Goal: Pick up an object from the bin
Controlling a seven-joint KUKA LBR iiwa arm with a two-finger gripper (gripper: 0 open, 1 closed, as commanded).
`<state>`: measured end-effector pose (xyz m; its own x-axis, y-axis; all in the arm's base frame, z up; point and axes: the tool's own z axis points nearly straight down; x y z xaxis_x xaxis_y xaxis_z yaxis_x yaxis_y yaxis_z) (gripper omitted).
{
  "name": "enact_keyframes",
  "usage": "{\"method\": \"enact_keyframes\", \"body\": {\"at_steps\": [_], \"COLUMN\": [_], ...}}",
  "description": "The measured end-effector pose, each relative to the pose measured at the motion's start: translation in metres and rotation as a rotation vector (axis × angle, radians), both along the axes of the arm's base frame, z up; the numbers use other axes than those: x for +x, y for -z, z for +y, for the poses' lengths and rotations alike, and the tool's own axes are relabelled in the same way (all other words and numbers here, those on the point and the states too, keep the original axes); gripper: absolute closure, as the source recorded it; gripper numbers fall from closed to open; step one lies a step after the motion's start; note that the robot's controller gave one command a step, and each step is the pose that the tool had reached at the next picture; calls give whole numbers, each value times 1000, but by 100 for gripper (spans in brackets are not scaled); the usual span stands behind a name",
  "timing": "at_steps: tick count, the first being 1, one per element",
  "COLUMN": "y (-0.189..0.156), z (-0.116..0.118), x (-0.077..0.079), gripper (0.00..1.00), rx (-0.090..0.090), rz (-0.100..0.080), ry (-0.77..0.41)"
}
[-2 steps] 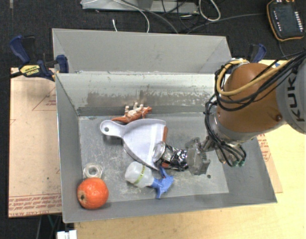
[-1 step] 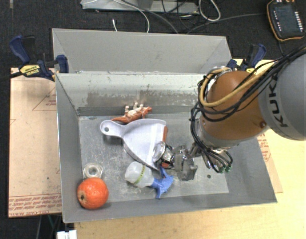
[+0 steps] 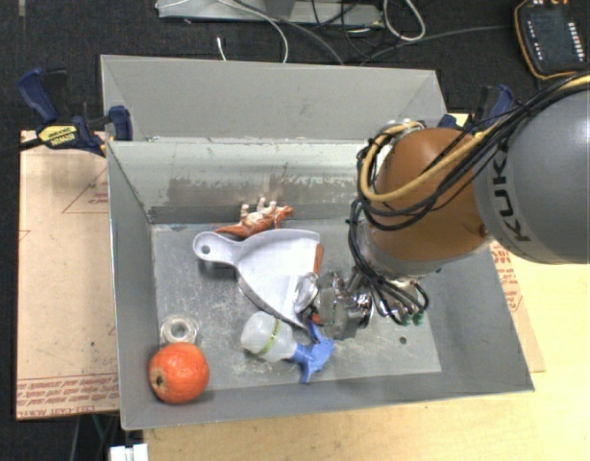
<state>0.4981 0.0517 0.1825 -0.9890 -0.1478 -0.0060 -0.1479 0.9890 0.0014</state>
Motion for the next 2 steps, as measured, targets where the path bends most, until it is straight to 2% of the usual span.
{"method": "enact_keyframes", "body": {"at_steps": [1, 2], "y": [1, -28], "z": [1, 57], "x": [-5, 33], "gripper": [100, 100], "rx": [-1, 0], "rz": [2, -6], "ry": [-6, -258]}}
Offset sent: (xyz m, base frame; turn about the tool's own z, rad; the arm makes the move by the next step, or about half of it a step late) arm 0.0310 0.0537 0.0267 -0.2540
